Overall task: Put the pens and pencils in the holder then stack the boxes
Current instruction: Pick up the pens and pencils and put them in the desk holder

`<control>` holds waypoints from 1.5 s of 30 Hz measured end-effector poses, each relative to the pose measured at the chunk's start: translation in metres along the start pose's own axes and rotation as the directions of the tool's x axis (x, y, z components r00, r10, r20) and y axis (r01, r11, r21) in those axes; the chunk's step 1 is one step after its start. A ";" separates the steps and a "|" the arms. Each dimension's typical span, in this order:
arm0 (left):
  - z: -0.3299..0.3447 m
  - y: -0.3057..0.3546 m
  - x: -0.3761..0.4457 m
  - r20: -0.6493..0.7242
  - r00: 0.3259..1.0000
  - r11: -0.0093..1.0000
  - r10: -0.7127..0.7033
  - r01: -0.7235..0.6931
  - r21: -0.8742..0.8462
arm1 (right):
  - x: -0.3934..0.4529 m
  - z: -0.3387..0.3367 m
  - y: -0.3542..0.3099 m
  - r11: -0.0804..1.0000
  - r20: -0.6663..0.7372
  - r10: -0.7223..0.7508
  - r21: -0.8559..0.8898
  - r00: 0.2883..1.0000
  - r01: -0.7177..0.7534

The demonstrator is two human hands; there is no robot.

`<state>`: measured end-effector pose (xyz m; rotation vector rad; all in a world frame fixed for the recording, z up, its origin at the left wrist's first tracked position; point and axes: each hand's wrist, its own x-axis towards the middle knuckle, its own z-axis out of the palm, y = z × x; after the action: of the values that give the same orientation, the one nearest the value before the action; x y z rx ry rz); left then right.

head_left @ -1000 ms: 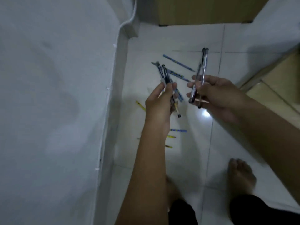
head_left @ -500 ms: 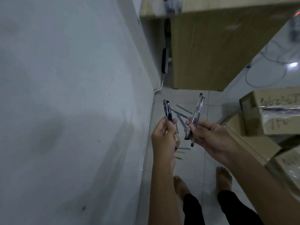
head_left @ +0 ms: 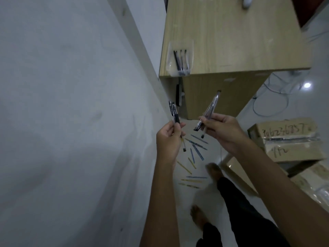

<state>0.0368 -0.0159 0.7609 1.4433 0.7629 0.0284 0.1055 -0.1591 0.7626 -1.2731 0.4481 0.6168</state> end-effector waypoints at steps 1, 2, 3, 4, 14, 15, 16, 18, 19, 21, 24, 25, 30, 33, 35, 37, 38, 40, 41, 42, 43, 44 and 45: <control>0.005 0.009 0.012 0.001 1.000 0.999 0.027 -0.027 0.020 | 0.013 0.002 -0.011 1.000 -0.003 -0.009 -0.011 1.000 0.009; 0.009 0.017 0.026 -0.002 0.999 0.999 0.043 -0.043 0.032 | 0.027 0.004 -0.023 0.999 -0.002 -0.022 -0.027 1.000 0.022; 0.013 0.025 0.040 -0.013 0.999 0.998 0.050 -0.049 0.046 | 0.040 0.007 -0.035 0.998 0.001 -0.034 -0.056 0.999 0.034; 0.017 0.034 0.056 -0.027 0.998 0.997 0.062 -0.061 0.055 | 0.057 0.009 -0.048 0.995 0.014 -0.042 -0.091 0.999 0.043; 0.069 0.104 0.226 -0.226 0.941 0.950 0.253 -0.197 0.244 | 0.214 0.050 -0.148 0.857 -0.038 -0.321 -0.437 0.946 0.273; 0.074 0.108 0.238 -0.244 0.924 0.932 0.294 -0.221 0.286 | 0.227 0.056 -0.151 0.836 -0.042 -0.328 -0.478 0.944 0.270; 0.080 0.111 0.248 -0.255 0.905 0.909 0.340 -0.247 0.335 | 0.240 0.061 -0.152 0.808 -0.047 -0.341 -0.525 0.939 0.267; 0.090 0.113 0.267 -0.244 0.880 0.856 0.408 -0.276 0.437 | 0.262 0.070 -0.153 0.735 -0.039 -0.387 -0.617 0.921 0.283; 0.093 0.112 0.275 -0.232 0.877 0.837 0.421 -0.277 0.472 | 0.269 0.074 -0.152 0.693 -0.027 -0.405 -0.661 0.914 0.288; 0.098 0.110 0.287 -0.218 0.876 0.819 0.431 -0.279 0.501 | 0.281 0.080 -0.149 0.620 0.011 -0.420 -0.727 0.907 0.295; 0.102 0.108 0.300 -0.222 0.873 0.830 0.433 -0.290 0.477 | 0.293 0.087 -0.143 0.560 0.034 -0.431 -0.773 0.902 0.297; 0.102 0.107 0.305 -0.230 0.873 0.834 0.431 -0.288 0.471 | 0.296 0.089 -0.141 0.543 0.039 -0.430 -0.787 0.902 0.292; 0.101 0.102 0.318 -0.134 0.909 0.739 0.394 -0.227 0.634 | 0.311 0.097 -0.135 0.404 0.091 -0.379 -0.879 0.921 0.253; 0.099 0.098 0.322 -0.046 0.925 0.609 0.378 -0.211 0.765 | 0.315 0.100 -0.128 0.306 0.159 -0.388 -0.907 0.908 0.290; 0.099 0.096 0.323 0.014 0.915 0.498 0.404 -0.233 0.835 | 0.315 0.101 -0.127 0.185 0.217 -0.379 -0.935 0.900 0.303; 0.097 0.093 0.320 0.076 0.883 0.406 0.464 -0.288 0.867 | 0.314 0.101 -0.127 0.086 0.262 -0.375 -0.945 0.889 0.315; 0.095 0.091 0.319 0.105 0.862 0.359 0.496 -0.314 0.879 | 0.313 0.100 -0.128 0.050 0.288 -0.382 -0.942 0.878 0.331; 0.091 0.087 0.317 0.138 0.815 0.259 0.562 -0.332 0.907 | 0.308 0.096 -0.130 -0.025 0.347 -0.420 -0.928 0.839 0.371; 0.089 0.085 0.315 0.143 0.794 0.206 0.591 -0.320 0.925 | 0.306 0.092 -0.130 -0.090 0.388 -0.434 -0.916 0.813 0.390; 0.088 0.083 0.314 0.169 0.768 0.132 0.618 -0.313 0.941 | 0.303 0.089 -0.129 -0.175 0.440 -0.447 -0.897 0.779 0.406; 0.087 0.079 0.315 0.221 0.745 0.044 0.629 -0.318 0.947 | 0.301 0.085 -0.126 -0.259 0.499 -0.445 -0.867 0.744 0.426; 0.086 0.076 0.317 0.271 0.742 -0.029 0.613 -0.322 0.946 | 0.299 0.081 -0.123 -0.319 0.550 -0.432 -0.834 0.715 0.449; 0.084 0.073 0.317 0.290 0.755 -0.056 0.588 -0.320 0.946 | 0.299 0.078 -0.120 -0.364 0.588 -0.397 -0.806 0.705 0.468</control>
<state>0.3518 0.0674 0.6776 3.0966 0.2971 0.2648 0.4087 -0.0504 0.6832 -2.7637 -0.9749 0.1150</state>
